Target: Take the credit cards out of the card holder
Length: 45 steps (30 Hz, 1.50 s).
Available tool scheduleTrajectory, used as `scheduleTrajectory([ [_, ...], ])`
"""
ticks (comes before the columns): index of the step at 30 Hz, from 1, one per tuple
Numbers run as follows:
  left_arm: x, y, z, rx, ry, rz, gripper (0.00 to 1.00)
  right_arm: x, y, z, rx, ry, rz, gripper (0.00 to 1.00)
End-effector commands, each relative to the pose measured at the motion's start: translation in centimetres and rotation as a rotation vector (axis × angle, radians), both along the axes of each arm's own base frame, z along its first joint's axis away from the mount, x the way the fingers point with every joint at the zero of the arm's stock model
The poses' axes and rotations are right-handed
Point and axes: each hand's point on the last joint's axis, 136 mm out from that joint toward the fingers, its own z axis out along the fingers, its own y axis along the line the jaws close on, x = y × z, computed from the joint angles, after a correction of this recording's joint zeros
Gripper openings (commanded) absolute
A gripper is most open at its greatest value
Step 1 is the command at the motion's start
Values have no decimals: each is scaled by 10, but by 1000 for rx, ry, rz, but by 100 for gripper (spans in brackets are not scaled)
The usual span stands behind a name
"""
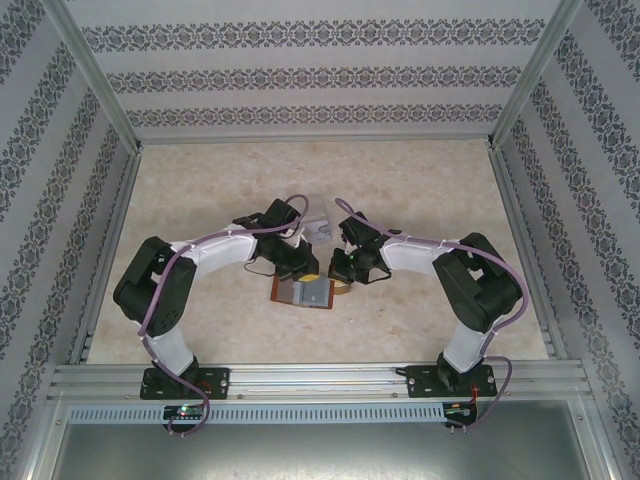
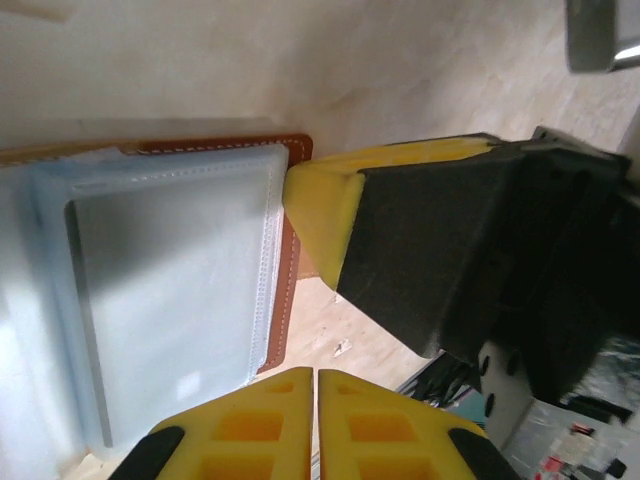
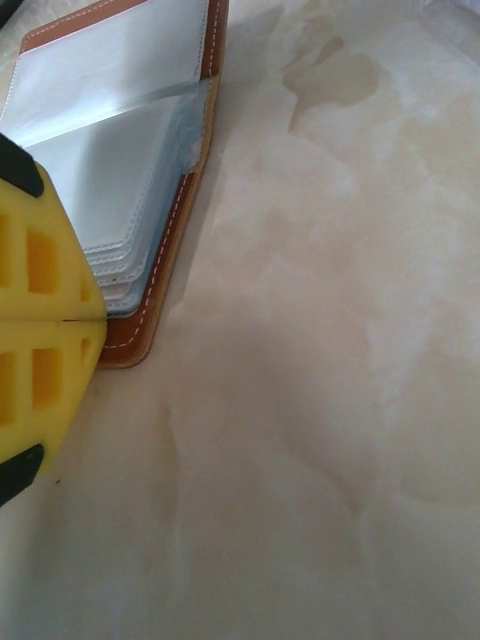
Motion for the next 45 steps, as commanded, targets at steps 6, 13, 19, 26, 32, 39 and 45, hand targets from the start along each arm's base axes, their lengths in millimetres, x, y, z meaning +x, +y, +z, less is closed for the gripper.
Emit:
scheduleTrajectory([
  [6, -23, -17, -16, -16, 110, -88, 9, -4, -11, -21, -52, 48, -37, 0],
  [13, -28, -16, -35, 20, 146, -107, 12, -4, -12, -21, -54, 49, -37, 0],
  [19, -31, -1, -52, 135, 146, -116, 16, -4, -12, -21, -53, 49, -36, 0],
  [26, -37, 21, -67, 291, 127, -144, 21, -5, -13, -23, -53, 57, -34, 0],
  [32, -34, 36, -64, 400, 86, -169, 29, -5, -13, -23, -54, 58, -29, 0],
  [39, -27, 46, -55, 489, 37, -194, 36, -5, -13, -22, -51, 59, -28, 0],
  [45, -25, 55, -50, 581, -3, -224, 40, -6, -13, -22, -49, 62, -24, 0],
])
